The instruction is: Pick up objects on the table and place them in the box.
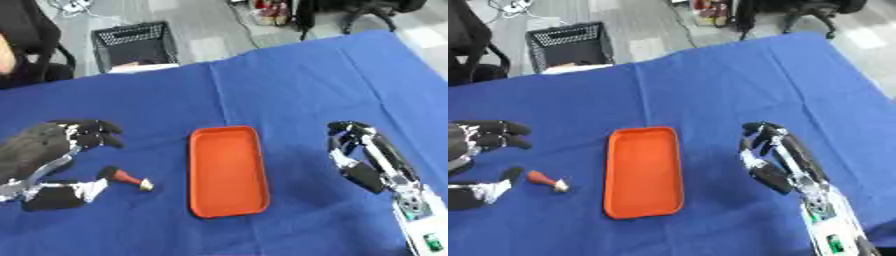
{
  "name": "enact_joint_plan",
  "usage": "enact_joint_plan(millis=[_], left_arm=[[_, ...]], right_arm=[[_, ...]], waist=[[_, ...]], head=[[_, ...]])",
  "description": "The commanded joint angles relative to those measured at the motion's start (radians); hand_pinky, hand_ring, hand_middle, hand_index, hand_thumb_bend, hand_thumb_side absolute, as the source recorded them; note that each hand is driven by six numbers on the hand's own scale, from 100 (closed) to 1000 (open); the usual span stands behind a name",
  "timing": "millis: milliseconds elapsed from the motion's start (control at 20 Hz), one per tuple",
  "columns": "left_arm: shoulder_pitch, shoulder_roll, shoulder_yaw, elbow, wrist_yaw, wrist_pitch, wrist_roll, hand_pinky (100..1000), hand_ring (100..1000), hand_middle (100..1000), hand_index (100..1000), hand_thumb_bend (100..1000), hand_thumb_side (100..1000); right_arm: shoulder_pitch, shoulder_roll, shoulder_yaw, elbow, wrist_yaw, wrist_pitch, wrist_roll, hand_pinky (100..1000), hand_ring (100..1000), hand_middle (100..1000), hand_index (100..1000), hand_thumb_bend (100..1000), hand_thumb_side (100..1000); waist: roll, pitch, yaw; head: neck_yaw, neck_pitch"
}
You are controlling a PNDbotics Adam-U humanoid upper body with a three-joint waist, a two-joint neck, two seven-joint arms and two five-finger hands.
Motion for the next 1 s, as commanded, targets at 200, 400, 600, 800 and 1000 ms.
enact_joint_plan(millis=[200, 400, 600, 800, 1000], left_arm=[[-0.032, 0.011, -0.032, 0.078, 0.015, -0.02, -0.033, 747, 804, 811, 803, 127, 539], [-0.058, 0.0, -0.056, 0.144, 0.009, -0.034, -0.056, 753, 807, 814, 809, 132, 580], [-0.08, -0.008, -0.075, 0.199, -0.006, -0.053, -0.068, 753, 808, 815, 809, 144, 603], [-0.099, -0.022, -0.086, 0.238, -0.024, -0.067, -0.067, 753, 809, 817, 811, 148, 610], [-0.114, -0.037, -0.09, 0.262, -0.046, -0.073, -0.06, 749, 809, 818, 812, 151, 572]], right_arm=[[-0.003, -0.018, 0.001, -0.011, -0.004, -0.002, 0.005, 491, 592, 691, 848, 100, 687], [-0.003, -0.018, 0.001, -0.01, -0.005, -0.003, 0.006, 491, 593, 691, 848, 100, 685], [-0.003, -0.018, 0.002, -0.01, -0.005, -0.003, 0.006, 491, 593, 691, 848, 100, 685], [-0.002, -0.018, 0.002, -0.01, -0.005, -0.003, 0.007, 491, 593, 691, 848, 100, 686], [-0.001, -0.018, 0.003, -0.01, -0.005, -0.003, 0.007, 491, 593, 691, 849, 100, 688]], waist=[[-0.001, -0.013, -0.002], [-0.002, -0.014, -0.002], [-0.002, -0.015, -0.004], [-0.002, -0.014, -0.005], [-0.002, -0.015, -0.006]], head=[[0.007, -0.01], [0.008, -0.009], [0.008, -0.01], [0.008, -0.009], [0.007, -0.008]])
